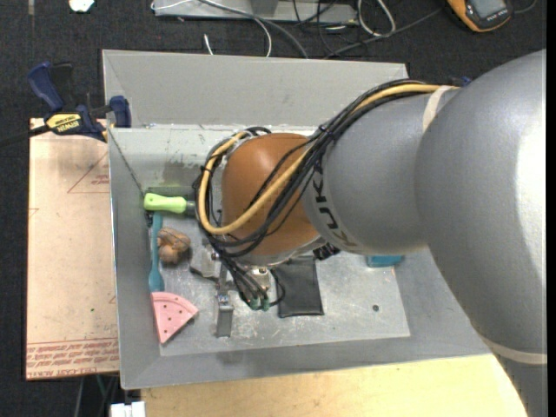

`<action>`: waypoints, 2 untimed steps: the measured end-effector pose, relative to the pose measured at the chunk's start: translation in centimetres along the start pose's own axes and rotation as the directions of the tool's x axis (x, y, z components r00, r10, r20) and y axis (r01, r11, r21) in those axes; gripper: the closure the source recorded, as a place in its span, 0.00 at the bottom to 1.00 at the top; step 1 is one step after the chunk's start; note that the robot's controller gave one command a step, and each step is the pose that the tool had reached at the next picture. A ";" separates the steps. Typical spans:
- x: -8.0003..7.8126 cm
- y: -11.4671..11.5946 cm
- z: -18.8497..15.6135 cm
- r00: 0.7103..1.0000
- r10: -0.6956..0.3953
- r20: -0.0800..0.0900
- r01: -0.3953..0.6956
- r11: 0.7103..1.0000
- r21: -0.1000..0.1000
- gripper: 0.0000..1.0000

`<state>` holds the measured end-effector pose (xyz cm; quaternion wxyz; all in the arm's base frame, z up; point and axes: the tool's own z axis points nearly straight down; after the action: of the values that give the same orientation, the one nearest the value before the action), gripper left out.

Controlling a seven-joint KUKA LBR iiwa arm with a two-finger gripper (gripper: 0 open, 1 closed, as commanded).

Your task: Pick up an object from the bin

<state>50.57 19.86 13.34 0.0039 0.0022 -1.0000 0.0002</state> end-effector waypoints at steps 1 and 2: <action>-0.2 -0.1 -0.5 1.000 0.004 0.007 -0.004 1.000 -0.002 0.00; -2.4 -3.9 0.3 0.994 -0.107 0.007 0.107 0.994 -0.003 0.00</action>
Offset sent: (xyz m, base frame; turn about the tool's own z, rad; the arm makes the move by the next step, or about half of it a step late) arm 0.0360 -0.0648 -0.0074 -0.1523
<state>52.95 15.99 13.02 0.0003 0.0559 -0.9984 -0.0019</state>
